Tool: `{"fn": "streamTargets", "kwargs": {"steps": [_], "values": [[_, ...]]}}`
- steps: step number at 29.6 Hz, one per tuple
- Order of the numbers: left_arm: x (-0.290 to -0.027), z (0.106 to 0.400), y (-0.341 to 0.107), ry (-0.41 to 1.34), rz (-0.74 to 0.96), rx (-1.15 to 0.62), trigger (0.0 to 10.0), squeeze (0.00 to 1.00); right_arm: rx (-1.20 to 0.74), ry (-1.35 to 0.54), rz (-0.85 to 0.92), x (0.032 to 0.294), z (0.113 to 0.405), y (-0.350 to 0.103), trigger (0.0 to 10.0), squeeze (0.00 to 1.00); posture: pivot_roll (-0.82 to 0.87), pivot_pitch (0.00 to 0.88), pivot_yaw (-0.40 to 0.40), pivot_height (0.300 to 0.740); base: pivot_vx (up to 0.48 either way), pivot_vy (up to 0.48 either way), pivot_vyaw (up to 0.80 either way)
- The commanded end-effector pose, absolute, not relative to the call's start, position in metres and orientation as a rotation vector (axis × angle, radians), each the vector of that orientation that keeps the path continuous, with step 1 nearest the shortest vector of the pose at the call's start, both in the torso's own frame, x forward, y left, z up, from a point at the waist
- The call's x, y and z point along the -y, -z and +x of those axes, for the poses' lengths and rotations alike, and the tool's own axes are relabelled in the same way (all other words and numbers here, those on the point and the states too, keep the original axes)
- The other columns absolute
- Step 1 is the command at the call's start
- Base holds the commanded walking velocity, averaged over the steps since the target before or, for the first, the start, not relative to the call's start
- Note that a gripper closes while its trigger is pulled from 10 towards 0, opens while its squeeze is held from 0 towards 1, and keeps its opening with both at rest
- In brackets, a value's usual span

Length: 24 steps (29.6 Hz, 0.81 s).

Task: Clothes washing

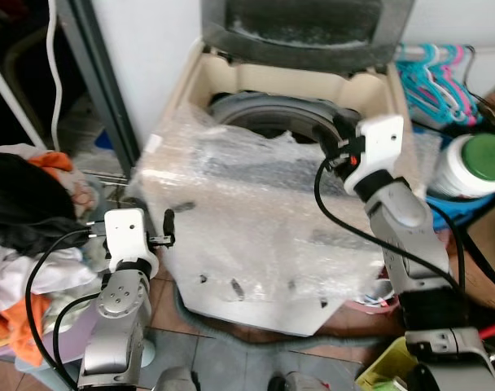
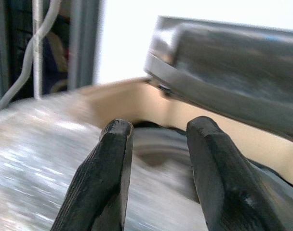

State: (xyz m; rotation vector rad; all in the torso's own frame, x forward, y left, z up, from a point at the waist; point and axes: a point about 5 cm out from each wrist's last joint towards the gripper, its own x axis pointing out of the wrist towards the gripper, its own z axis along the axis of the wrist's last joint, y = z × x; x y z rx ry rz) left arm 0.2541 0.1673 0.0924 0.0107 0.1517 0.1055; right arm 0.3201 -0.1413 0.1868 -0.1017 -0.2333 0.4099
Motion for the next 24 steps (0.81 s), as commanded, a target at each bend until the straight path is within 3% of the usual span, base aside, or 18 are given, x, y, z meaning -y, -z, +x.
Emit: {"fn": "streamTargets", "kwargs": {"steps": [1, 16, 24], "values": [[-0.171, 0.254, -0.099, -0.130, 0.045, -0.119, 10.0, 0.00, 0.257, -0.408, -0.111, 0.135, 0.314, -0.192, 10.0, 0.00, -0.06, 0.000, -0.025, 0.740, 0.000, 0.480, 0.00], [-0.168, 0.256, -0.111, -0.111, 0.067, -0.055, 10.0, 0.00, 0.216, -0.270, -0.091, 0.140, 0.305, -0.188, 10.0, 0.00, -0.06, 0.000, -0.014, 0.740, 0.000, 0.480, 0.00], [-0.175, 0.251, -0.114, -0.131, 0.095, -0.016, 10.0, 0.00, 0.061, -0.088, 0.008, 0.152, 0.264, -0.141, 10.0, 0.00, -0.07, 0.000, 0.002, 0.740, 0.000, 0.480, 0.00]]}}
